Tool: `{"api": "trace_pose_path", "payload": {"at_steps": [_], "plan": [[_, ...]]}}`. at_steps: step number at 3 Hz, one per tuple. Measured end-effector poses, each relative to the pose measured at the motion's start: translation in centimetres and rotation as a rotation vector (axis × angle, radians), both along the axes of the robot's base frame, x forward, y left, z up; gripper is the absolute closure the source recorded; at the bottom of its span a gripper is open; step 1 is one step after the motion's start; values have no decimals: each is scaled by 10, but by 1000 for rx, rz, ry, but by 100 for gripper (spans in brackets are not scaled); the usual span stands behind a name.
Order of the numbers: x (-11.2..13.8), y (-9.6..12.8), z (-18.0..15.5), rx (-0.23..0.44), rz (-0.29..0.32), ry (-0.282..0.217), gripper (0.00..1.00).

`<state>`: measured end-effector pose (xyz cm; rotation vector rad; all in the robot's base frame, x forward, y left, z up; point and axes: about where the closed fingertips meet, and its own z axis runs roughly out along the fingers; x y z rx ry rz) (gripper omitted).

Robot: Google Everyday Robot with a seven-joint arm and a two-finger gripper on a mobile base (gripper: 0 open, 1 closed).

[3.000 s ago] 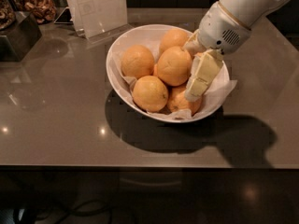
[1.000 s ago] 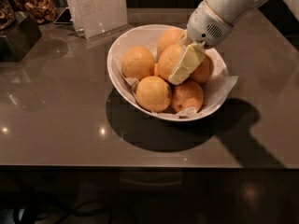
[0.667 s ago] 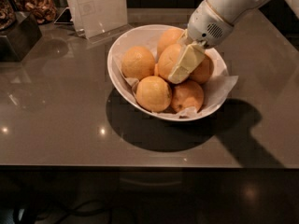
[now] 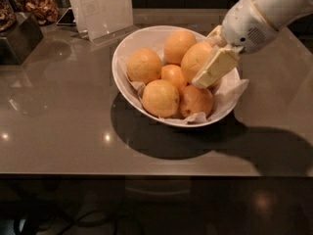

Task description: Pick orange from white bowl

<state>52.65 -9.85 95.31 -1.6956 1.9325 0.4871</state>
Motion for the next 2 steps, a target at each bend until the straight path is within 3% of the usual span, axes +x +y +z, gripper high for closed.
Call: {"api": "trace_pose_path", "payload": {"at_steps": [1, 2], "plan": [[-53, -42, 29, 107, -118, -108, 100], [-78, -67, 36, 160, -185, -132, 100]]}}
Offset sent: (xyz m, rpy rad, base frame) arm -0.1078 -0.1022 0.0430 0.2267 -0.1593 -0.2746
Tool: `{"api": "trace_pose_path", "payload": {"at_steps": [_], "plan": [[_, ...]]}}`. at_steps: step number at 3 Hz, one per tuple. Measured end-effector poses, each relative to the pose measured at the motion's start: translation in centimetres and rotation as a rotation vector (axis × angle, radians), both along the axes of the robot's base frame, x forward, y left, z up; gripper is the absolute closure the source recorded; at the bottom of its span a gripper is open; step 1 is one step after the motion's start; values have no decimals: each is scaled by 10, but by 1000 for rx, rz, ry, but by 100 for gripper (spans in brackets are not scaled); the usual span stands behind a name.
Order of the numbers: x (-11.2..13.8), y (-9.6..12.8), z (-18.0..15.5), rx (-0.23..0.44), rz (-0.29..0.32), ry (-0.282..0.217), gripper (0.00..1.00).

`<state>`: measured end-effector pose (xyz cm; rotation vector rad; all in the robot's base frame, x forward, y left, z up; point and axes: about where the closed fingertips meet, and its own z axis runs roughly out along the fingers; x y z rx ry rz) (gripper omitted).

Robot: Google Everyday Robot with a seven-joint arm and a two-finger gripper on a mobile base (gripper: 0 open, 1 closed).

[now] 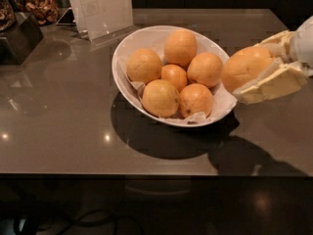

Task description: Pick orange from white bowl

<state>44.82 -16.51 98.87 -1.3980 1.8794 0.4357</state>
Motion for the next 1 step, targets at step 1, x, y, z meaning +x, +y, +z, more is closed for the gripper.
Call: {"api": "trace_pose_path", "payload": {"at_steps": [1], "plan": [[-3, -3, 1, 7, -9, 0, 100]]}}
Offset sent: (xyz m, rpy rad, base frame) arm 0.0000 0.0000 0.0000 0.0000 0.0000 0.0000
